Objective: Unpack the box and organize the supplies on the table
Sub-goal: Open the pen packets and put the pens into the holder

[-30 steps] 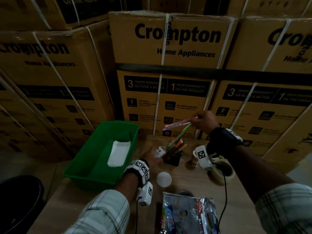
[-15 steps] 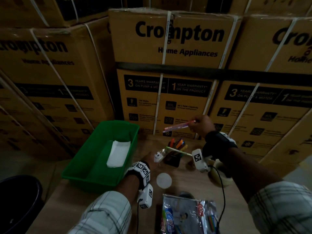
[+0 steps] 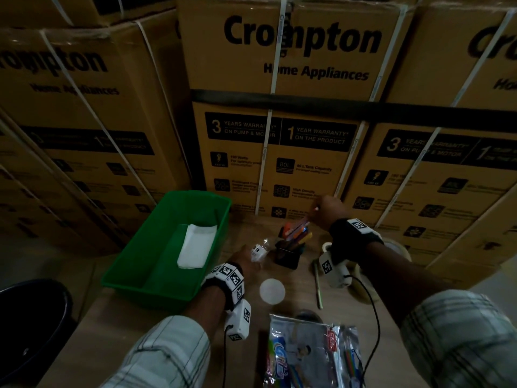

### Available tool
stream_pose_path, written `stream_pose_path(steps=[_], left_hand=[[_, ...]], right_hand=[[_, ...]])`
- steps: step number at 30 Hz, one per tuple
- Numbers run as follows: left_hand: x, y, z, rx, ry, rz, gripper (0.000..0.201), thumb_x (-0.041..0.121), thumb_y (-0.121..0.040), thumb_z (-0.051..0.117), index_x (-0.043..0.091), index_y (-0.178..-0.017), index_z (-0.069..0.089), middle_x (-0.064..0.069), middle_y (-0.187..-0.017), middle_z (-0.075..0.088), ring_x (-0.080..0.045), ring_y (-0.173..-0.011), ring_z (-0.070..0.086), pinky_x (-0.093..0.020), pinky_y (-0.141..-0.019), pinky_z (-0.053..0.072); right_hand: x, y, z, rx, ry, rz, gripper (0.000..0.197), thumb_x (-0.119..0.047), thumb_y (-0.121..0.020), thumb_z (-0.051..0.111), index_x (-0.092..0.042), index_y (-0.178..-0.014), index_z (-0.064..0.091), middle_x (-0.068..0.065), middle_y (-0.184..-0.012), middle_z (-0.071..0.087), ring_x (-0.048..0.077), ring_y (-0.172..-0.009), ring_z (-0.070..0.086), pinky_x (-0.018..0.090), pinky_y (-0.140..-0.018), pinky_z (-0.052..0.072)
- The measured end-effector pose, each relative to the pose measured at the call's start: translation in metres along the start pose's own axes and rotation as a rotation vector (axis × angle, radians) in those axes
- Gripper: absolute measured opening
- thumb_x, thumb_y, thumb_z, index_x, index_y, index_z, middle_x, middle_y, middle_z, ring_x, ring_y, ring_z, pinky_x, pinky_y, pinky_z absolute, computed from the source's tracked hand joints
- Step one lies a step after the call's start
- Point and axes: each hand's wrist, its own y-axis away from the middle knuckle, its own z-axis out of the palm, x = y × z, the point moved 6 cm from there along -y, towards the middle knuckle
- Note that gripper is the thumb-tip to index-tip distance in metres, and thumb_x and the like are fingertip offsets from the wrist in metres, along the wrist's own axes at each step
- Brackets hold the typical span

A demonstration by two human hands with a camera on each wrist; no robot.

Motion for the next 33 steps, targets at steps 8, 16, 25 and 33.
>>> stream_pose_path(steps=[8, 16, 25, 33], left_hand=[[-0.019, -0.03, 0.014, -0.034, 0.017, 0.004, 0.054, 0.027, -0.074, 0.063, 0.016, -0.126, 0.05, -0.006, -0.12, 0.062, -0.026, -0.106, 0.061, -0.038, -0.093, 0.051], [-0.003, -0.007, 0.013, -0.034, 0.054, 0.026, 0.058, 0.021, -0.083, 0.065, 0.014, -0.135, 0.04, -0.011, -0.127, 0.059, -0.029, -0.115, 0.058, -0.04, -0.099, 0.048], [-0.001, -0.017, 0.021, -0.038, 0.056, 0.038, 0.052, 0.024, -0.082, 0.065, 0.015, -0.129, 0.045, -0.008, -0.121, 0.062, -0.027, -0.108, 0.061, -0.041, -0.096, 0.05], [-0.008, -0.011, 0.02, -0.033, 0.094, 0.015, 0.051, 0.025, -0.083, 0.065, 0.017, -0.128, 0.044, -0.006, -0.12, 0.062, -0.026, -0.108, 0.06, -0.039, -0.096, 0.049]], right_hand=[[-0.019, -0.012, 0.034, -0.197, 0.206, -0.047, 0.032, -0.019, -0.09, 0.06, -0.003, -0.118, 0.058, 0.017, -0.118, 0.06, 0.03, -0.105, 0.059, 0.033, -0.08, 0.05], [0.005, -0.005, 0.049, -0.154, 0.153, -0.045, 0.028, -0.013, -0.092, 0.05, -0.005, -0.118, 0.055, 0.019, -0.116, 0.061, 0.035, -0.104, 0.059, 0.034, -0.077, 0.048], [-0.008, 0.006, 0.048, -0.127, 0.021, -0.219, 0.031, -0.004, -0.091, 0.046, -0.013, -0.116, 0.063, 0.013, -0.115, 0.066, 0.028, -0.103, 0.062, 0.03, -0.075, 0.047], [-0.024, 0.001, 0.054, -0.168, 0.038, -0.253, 0.02, -0.004, -0.091, 0.05, -0.006, -0.095, 0.07, 0.012, -0.098, 0.07, 0.025, -0.086, 0.066, 0.028, -0.066, 0.049]])
